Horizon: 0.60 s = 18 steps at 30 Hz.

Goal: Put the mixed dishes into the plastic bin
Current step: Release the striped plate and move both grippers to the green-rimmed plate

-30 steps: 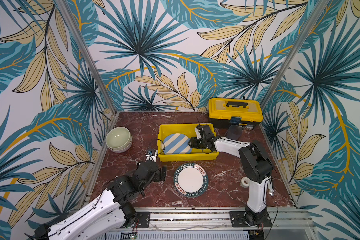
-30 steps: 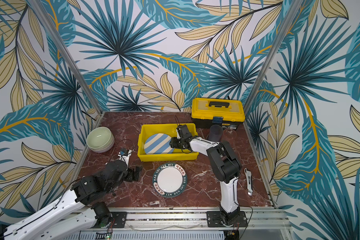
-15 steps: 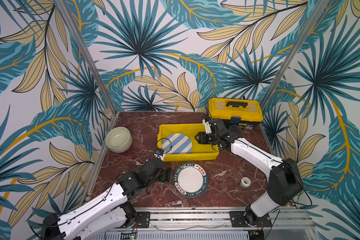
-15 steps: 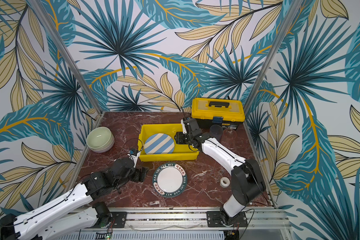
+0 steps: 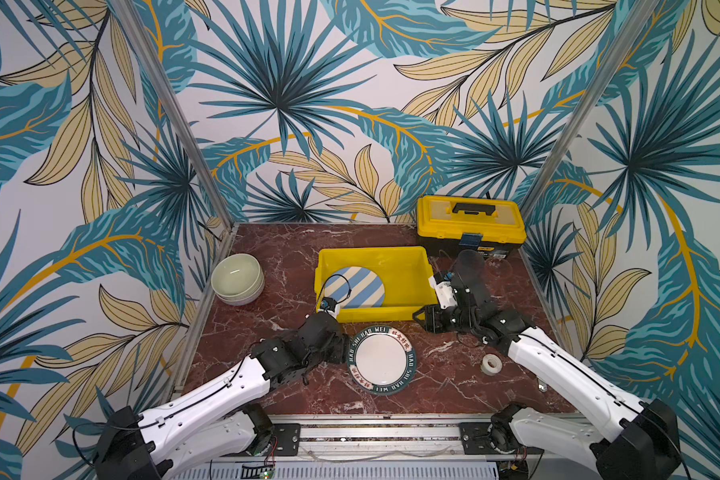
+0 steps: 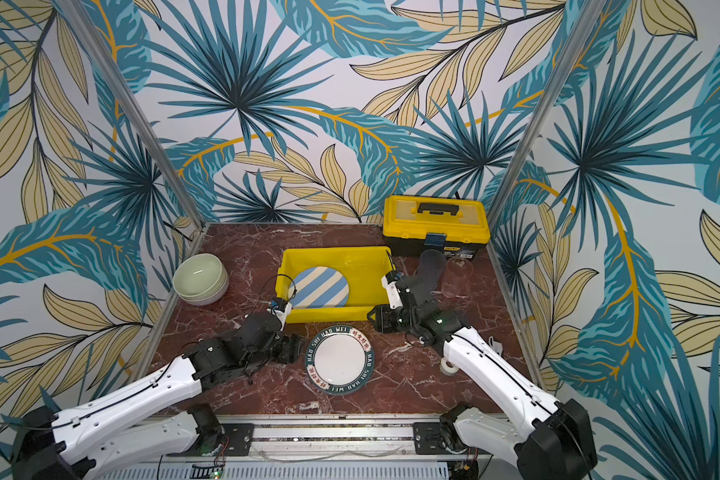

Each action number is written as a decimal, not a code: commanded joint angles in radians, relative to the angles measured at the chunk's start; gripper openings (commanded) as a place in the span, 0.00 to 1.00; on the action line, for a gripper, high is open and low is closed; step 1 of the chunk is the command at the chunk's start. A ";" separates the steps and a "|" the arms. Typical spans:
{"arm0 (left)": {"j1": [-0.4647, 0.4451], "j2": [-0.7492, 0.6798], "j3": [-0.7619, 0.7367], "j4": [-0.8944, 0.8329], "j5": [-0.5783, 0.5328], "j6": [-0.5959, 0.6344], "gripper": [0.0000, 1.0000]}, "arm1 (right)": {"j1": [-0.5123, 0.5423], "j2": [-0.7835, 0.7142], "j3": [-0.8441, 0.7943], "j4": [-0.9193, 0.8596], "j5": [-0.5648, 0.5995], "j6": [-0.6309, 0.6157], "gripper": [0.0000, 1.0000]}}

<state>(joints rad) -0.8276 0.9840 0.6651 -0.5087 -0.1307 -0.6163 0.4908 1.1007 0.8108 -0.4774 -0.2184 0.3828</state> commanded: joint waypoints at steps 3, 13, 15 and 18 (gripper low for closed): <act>0.002 0.034 -0.046 0.099 0.066 -0.067 0.65 | 0.006 -0.065 -0.083 -0.049 -0.073 0.027 0.51; 0.001 0.119 -0.088 0.172 0.123 -0.156 0.55 | 0.012 -0.087 -0.215 -0.001 -0.084 0.106 0.51; 0.001 0.133 -0.090 0.179 0.130 -0.158 0.54 | 0.012 -0.085 -0.242 0.027 -0.079 0.122 0.51; -0.001 0.156 -0.091 0.192 0.143 -0.164 0.53 | 0.014 -0.074 -0.271 0.059 -0.070 0.138 0.50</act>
<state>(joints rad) -0.8276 1.1263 0.5873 -0.3614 -0.0093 -0.7609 0.4992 1.0214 0.5690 -0.4728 -0.2859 0.4870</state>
